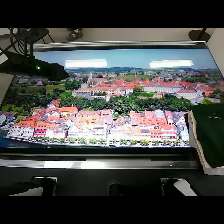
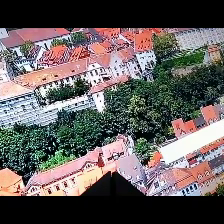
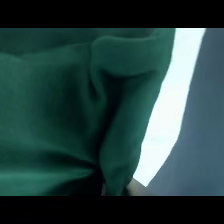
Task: Fold the shirts.
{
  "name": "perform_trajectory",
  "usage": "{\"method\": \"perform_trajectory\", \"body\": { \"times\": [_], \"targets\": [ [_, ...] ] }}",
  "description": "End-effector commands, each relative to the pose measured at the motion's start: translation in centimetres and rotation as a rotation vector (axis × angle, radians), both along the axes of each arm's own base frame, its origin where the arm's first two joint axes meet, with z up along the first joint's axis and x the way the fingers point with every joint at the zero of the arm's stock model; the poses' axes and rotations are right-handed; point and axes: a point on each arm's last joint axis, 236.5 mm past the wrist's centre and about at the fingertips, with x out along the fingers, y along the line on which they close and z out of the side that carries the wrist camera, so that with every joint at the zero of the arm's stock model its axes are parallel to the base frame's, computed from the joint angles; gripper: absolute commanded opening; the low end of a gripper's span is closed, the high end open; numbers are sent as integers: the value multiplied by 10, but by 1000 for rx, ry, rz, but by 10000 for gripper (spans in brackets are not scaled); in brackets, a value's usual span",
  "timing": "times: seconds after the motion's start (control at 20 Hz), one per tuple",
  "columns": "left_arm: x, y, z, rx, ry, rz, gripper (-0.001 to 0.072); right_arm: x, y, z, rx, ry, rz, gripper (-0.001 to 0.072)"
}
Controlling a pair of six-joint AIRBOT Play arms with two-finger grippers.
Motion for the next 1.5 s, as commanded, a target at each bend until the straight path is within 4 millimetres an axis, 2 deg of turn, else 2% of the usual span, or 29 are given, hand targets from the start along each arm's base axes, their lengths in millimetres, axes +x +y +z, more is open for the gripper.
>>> {"method": "perform_trajectory", "body": {
  "times": [0.0,0.05,0.1,0.15,0.2,0.25,0.3,0.35,0.4,0.45,0.5,0.55,0.6,0.65,0.7,0.75,0.8,0.85,0.9,0.95,1.0,1.15,1.45],
  "targets": [
    [-1,-1,0,-5,4,3,36,-1,-12,0,-52,2,20,416],
    [-1,-1,0,-6,4,3,36,2,-19,6,-76,-7,67,629],
    [-1,-1,2,-9,3,6,36,9,-31,21,-122,-29,123,696],
    [-2,-1,8,-20,-1,21,35,20,-50,45,-202,-67,153,698],
    [-2,0,22,-22,-38,18,35,39,-73,79,-316,-138,186,699],
    [1,4,40,-9,-95,23,35,68,-95,124,-459,-239,241,699],
    [10,18,60,41,-176,60,34,108,-109,181,-628,-362,317,698],
    [22,41,79,125,-258,140,34,150,-107,237,-776,-486,399,697],
    [35,76,96,229,-335,275,34,196,-87,291,-900,-626,486,696],
    [42,107,107,320,-383,401,34,241,-49,330,-969,-767,577,693],
    [45,130,107,385,-391,491,34,280,-1,346,-966,-883,676,692],
    [48,137,94,407,-359,520,38,316,63,343,-891,-971,799,692],
    [47,139,70,411,-285,527,99,341,126,323,-771,-998,928,692],
    [39,139,33,431,-158,527,321,356,190,287,-630,-961,1064,692],
    [21,135,-12,465,11,505,560,360,240,244,-502,-873,1174,692],
    [-3,130,-56,494,187,465,638,353,284,195,-354,-747,1264,692],
    [-31,120,-97,507,343,393,638,337,317,150,-200,-610,1306,692],
    [-53,108,-129,501,437,313,638,315,342,109,-62,-465,1358,685],
    [-70,105,-148,512,487,285,638,295,357,82,37,-343,1400,665],
    [-77,104,-159,512,487,292,638,283,363,63,86,-253,1430,667],
    [-78,104,-161,491,462,330,638,275,365,53,117,-197,1449,670],
    [-68,102,-151,434,389,392,638,267,360,47,132,-141,1456,673],
    [-67,101,-153,436,394,391,638,269,356,46,111,-133,1458,671]
  ]
}}
